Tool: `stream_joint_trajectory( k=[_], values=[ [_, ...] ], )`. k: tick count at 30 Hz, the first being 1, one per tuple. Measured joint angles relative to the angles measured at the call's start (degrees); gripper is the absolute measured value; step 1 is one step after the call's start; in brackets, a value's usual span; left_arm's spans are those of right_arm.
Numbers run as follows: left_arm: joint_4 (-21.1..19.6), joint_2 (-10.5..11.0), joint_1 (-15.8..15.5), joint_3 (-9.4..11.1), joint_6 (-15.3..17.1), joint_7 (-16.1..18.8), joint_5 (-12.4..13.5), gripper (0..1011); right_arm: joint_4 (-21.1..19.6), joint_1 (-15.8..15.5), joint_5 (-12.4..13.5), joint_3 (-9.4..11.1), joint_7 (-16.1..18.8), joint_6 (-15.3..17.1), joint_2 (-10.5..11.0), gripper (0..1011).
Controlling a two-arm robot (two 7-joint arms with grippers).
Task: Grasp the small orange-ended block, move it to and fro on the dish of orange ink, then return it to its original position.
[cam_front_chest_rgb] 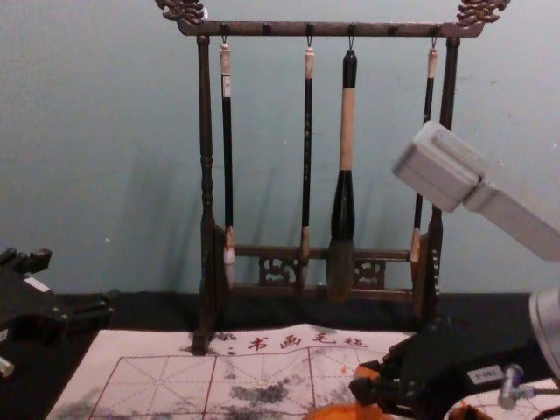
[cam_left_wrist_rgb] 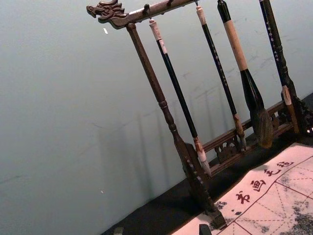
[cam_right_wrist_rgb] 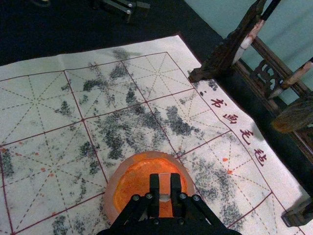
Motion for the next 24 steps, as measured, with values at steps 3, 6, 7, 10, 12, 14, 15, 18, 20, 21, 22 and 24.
stream_joint_trajectory(
  k=[3, 6, 7, 10, 12, 14, 15, 18, 20, 21, 22, 24],
  values=[
    [0.00, 0.00, 0.00, 0.00, 0.00, 0.00, 0.00, 1001, -0.66, -0.38, 0.04, 0.09, 0.20, 0.15, 0.33, 82],
    [0.00, 0.00, 0.00, 0.00, 0.00, 0.00, 0.00, 1001, -1.37, -0.73, 0.29, 0.14, 0.50, 0.32, 0.66, 82],
    [0.00, 0.00, 0.00, 0.00, 0.00, 0.00, 0.00, 1001, -1.53, -0.80, 0.35, 0.14, 0.55, 0.38, 0.72, 82],
    [0.00, 0.00, 0.00, 0.00, 0.00, 0.00, 0.00, 1001, -2.02, -1.02, 0.51, 0.11, 0.67, 0.48, 0.91, 82],
    [0.00, 0.00, 0.00, 0.00, 0.00, 0.00, 0.01, 1001, -2.49, -1.21, 0.63, -0.04, 0.80, 0.53, 1.06, 82],
    [0.00, 0.00, 0.00, 0.00, 0.00, 0.00, 0.00, 1002, -2.73, -1.25, 0.65, -0.18, 0.88, 0.54, 1.10, 82],
    [0.00, 0.00, 0.00, 0.00, 0.00, 0.00, 0.00, 1001, -2.87, -1.28, 0.66, -0.26, 0.93, 0.54, 1.12, 82],
    [0.00, 0.00, 0.00, 0.00, 0.00, 0.00, 0.00, 1001, -3.34, -1.32, 0.70, -0.61, 1.19, 0.54, 1.20, 82],
    [0.00, 0.00, 0.00, 0.00, 0.00, 0.00, 0.00, 1001, -3.61, -1.36, 0.78, -0.82, 1.38, 0.50, 1.23, 82],
    [0.00, 0.00, 0.00, 0.00, 0.00, 0.00, 0.00, 1001, -3.68, -1.36, 0.81, -0.90, 1.43, 0.49, 1.22, 82],
    [0.00, 0.00, 0.00, 0.00, 0.00, 0.00, 0.00, 1001, -3.79, -1.36, 0.87, -1.07, 1.52, 0.46, 1.20, 82],
    [0.00, 0.00, 0.00, 0.00, 0.00, 0.00, 0.00, 1001, -3.90, -1.35, 0.95, -1.22, 1.58, 0.39, 1.16, 82]
  ],
)
